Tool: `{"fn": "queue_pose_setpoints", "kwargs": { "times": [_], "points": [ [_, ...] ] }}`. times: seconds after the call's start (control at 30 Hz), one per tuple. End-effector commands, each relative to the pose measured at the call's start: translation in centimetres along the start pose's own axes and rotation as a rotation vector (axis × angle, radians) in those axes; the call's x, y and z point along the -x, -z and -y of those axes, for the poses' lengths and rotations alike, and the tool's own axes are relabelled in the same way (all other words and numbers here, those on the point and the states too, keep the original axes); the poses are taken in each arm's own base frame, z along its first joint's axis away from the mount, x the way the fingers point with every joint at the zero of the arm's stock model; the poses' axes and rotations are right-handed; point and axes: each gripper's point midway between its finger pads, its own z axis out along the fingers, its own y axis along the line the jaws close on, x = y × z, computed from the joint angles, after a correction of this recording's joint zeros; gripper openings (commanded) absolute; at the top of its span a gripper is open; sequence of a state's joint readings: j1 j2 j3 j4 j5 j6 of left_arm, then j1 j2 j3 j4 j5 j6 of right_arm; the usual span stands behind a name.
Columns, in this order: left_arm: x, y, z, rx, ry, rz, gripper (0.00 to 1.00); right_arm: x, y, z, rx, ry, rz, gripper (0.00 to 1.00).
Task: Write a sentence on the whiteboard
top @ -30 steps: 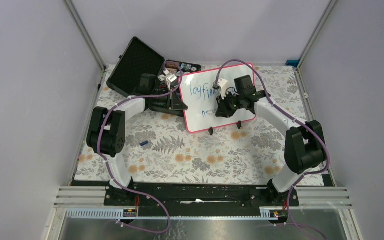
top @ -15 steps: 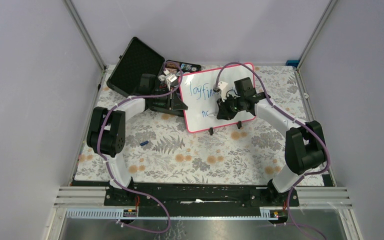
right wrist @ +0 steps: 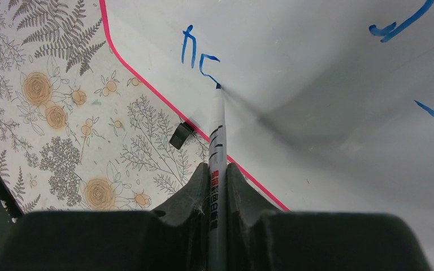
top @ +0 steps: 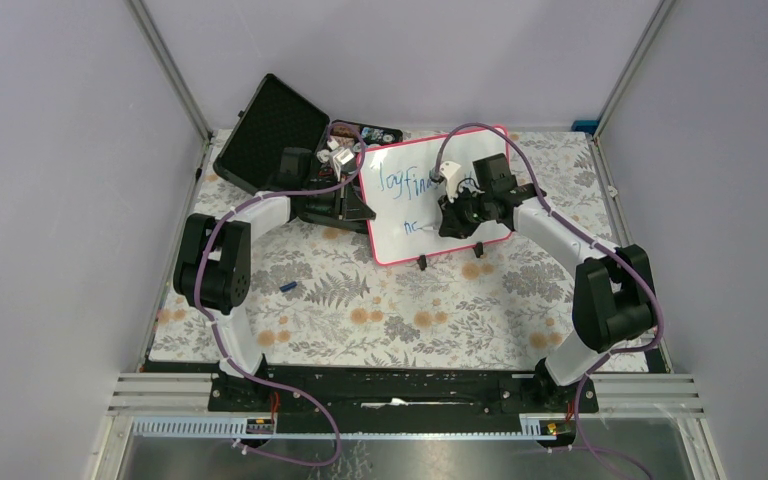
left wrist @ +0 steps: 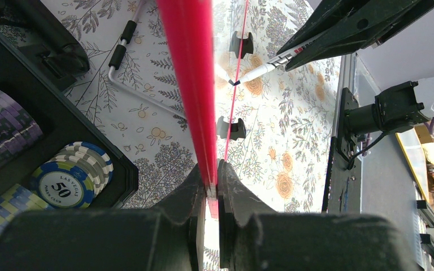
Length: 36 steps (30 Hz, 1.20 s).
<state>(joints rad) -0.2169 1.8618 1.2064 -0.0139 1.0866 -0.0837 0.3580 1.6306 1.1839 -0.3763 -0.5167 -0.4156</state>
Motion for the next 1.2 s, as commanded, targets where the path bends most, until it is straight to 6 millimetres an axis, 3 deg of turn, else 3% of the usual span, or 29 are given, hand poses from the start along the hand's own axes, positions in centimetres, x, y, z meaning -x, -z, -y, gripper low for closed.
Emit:
{"fn": "queue_pose_setpoints", "kwargs": {
  "times": [0.0, 0.33, 0.93, 1.03, 1.17],
  "points": [
    [2.1, 0.0, -0.6, 0.033, -0.113, 0.033, 0.0, 2.2, 1.2, 0.6, -0.033, 0.037, 0.051, 0.0],
    [2.1, 0.0, -0.6, 0.033, -0.117, 0.032, 0.0, 3.8, 1.0, 0.8, -0.021, 0.033, 0.081, 0.0],
    [2.2, 0.0, -0.7, 0.033, -0.114, 0.031, 0.0, 2.9, -0.3, -0.7, 0.027, 0.038, 0.045, 0.0],
    [2.0, -0.1, -0.7, 0.033, -0.111, 0.029, 0.0, 3.5, 0.2, -1.3, 0.047, 0.039, 0.066, 0.0],
    [2.0, -0.1, -0.8, 0.037, -0.118, 0.029, 0.0, 4.9, 2.5, -2.6, 0.12, 0.027, 0.137, 0.0]
  ]
}}
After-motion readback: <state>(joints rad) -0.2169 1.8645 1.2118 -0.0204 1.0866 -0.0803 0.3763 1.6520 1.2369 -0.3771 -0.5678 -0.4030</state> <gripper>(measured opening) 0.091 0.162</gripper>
